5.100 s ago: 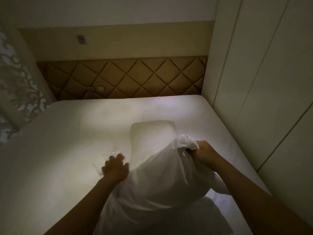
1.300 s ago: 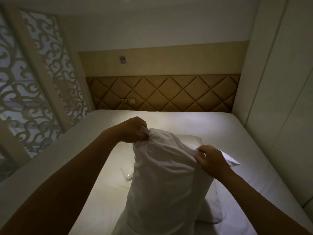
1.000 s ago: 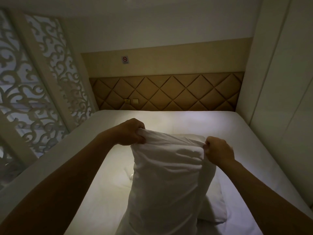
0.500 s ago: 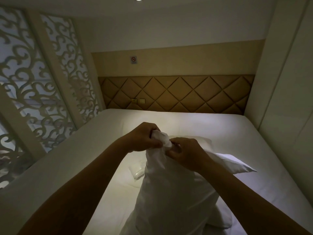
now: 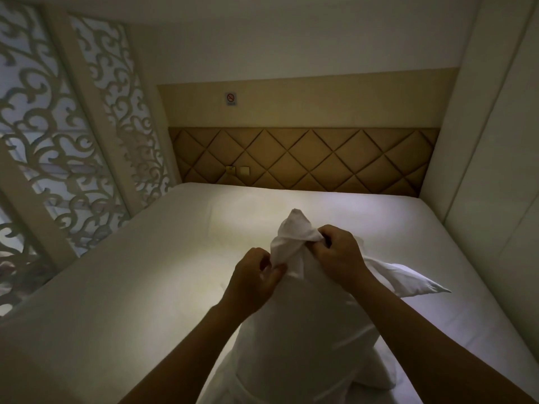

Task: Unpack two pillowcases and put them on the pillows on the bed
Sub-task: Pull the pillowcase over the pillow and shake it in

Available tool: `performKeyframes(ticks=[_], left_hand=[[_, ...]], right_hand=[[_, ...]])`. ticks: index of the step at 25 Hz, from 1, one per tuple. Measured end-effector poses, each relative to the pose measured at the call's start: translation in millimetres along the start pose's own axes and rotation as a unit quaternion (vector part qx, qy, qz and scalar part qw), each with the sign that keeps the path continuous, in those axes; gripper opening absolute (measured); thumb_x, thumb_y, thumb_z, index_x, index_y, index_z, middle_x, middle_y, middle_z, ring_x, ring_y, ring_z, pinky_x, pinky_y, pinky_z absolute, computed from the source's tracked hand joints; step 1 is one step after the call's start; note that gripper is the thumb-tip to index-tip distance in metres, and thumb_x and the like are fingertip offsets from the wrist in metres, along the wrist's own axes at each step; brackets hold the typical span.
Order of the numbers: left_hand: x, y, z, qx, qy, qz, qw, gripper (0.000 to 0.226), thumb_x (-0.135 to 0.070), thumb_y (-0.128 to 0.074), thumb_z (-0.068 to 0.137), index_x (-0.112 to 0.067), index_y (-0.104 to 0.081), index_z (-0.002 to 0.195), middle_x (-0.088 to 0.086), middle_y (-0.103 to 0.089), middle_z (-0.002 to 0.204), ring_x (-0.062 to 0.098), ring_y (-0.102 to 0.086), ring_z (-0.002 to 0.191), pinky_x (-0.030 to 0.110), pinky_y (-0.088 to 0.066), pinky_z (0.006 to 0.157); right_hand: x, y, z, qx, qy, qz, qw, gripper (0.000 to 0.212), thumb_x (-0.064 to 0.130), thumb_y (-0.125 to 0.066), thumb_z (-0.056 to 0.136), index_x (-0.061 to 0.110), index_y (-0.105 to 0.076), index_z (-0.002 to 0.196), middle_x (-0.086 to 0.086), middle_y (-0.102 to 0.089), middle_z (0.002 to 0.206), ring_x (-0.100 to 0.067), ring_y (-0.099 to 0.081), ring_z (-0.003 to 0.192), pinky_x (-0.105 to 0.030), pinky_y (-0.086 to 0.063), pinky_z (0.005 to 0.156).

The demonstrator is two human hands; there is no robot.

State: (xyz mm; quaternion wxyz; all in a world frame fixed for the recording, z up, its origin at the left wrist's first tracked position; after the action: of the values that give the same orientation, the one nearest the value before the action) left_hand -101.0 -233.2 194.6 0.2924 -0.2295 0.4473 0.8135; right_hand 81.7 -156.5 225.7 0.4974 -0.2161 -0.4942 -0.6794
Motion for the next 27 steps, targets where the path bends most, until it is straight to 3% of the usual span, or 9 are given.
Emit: performKeyframes(ticks=[2,5,11,15,17,20,22,24,27], left_hand=[[-5,-1,-4,-0.025,-0.030,0.059,0.997,0.032,-0.036,-0.061,0.092,-0.015,-0.047,0.072,-0.005,-0.045,0.066,0.010,-0.040,0.056,0.020,-0.034,0.053],[-15,-5,-9,-0.011,-0.107,0.180,0.978,0.036,-0.036,-0.050,0.096,-0.013,-0.044,0.068,0.000,-0.047,0.062,0.018,-0.040,0.054,0.031,-0.036,0.050],[13,-26,-14,0.179,-0.006,0.200,0.963,0.035,-0.042,-0.048,0.099,-0.016,-0.046,0.074,-0.005,-0.050,0.069,0.018,-0.048,0.066,0.029,-0.031,0.061],[7,-38,-15,0.262,-0.044,0.238,0.934,0.020,-0.030,-0.048,0.099,-0.013,-0.059,0.098,0.004,-0.061,0.100,0.022,-0.057,0.093,0.027,-0.042,0.077],[3,-42,-10,0.281,-0.078,0.242,0.925,0.029,-0.032,-0.048,0.097,-0.010,-0.064,0.106,0.006,-0.058,0.112,0.023,-0.054,0.102,0.030,-0.047,0.087],[6,-27,12,0.253,0.083,0.029,0.964,0.054,-0.046,-0.038,0.100,0.000,-0.066,0.098,0.013,-0.064,0.104,0.026,-0.061,0.094,0.044,-0.052,0.093],[16,-26,17,0.236,0.222,-0.099,0.941,0.078,-0.064,-0.024,0.096,0.002,-0.063,0.079,0.015,-0.067,0.081,0.025,-0.066,0.079,0.040,-0.055,0.090],[7,-20,21,0.240,0.204,-0.037,0.948,0.075,-0.065,-0.025,0.093,-0.002,-0.062,0.078,0.016,-0.067,0.077,0.024,-0.067,0.074,0.030,-0.056,0.080],[-23,12,40,0.084,0.043,0.033,0.995,0.031,-0.042,-0.056,0.095,-0.012,-0.052,0.095,0.008,-0.061,0.087,0.015,-0.060,0.070,0.012,-0.047,0.061]], right_hand=[[-2,-2,0,-0.006,-0.007,0.004,1.000,0.019,0.018,-0.062,0.094,0.003,-0.067,0.084,-0.010,-0.066,0.076,-0.023,-0.060,0.071,-0.040,-0.052,0.068],[-2,-1,1,-0.032,-0.014,0.002,0.999,0.016,0.015,-0.062,0.094,0.003,-0.066,0.084,-0.009,-0.064,0.076,-0.020,-0.058,0.070,-0.030,-0.050,0.065],[-2,-7,2,-0.044,-0.010,-0.002,0.999,0.010,0.014,-0.063,0.092,0.011,-0.064,0.083,0.000,-0.060,0.073,-0.012,-0.056,0.069,-0.018,-0.046,0.063],[-1,-14,0,-0.023,0.001,0.005,1.000,0.009,0.012,-0.062,0.093,0.008,-0.067,0.086,-0.004,-0.064,0.077,-0.014,-0.059,0.072,-0.017,-0.046,0.064],[2,-12,0,-0.018,0.010,0.009,1.000,0.010,0.012,-0.062,0.094,0.007,-0.068,0.088,-0.005,-0.065,0.077,-0.013,-0.059,0.072,-0.018,-0.048,0.064],[5,-11,-2,-0.018,0.021,0.011,1.000,0.012,0.014,-0.063,0.093,0.005,-0.068,0.088,-0.008,-0.067,0.077,-0.017,-0.060,0.071,-0.024,-0.051,0.065],[6,-13,-5,-0.016,0.026,0.014,0.999,0.012,0.015,-0.063,0.093,0.006,-0.069,0.089,-0.008,-0.067,0.078,-0.017,-0.061,0.072,-0.023,-0.051,0.064],[5,-12,-7,-0.017,0.029,0.025,0.999,0.011,0.015,-0.063,0.093,0.007,-0.069,0.090,-0.007,-0.068,0.079,-0.017,-0.061,0.072,-0.026,-0.053,0.066],[4,-10,-8,-0.021,0.030,0.028,0.999,0.010,0.017,-0.064,0.093,0.009,-0.069,0.090,-0.006,-0.068,0.079,-0.017,-0.061,0.073,-0.033,-0.055,0.069]])
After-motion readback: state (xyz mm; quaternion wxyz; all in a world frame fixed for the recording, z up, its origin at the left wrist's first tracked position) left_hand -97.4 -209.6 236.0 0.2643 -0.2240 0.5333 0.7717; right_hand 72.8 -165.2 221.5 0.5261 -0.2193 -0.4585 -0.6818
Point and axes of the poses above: each hand's wrist, its own z-axis towards the middle knuckle, its own y-axis out of the back of the hand, x = y × z, the point moved 10 cm from there along z, towards the middle knuckle
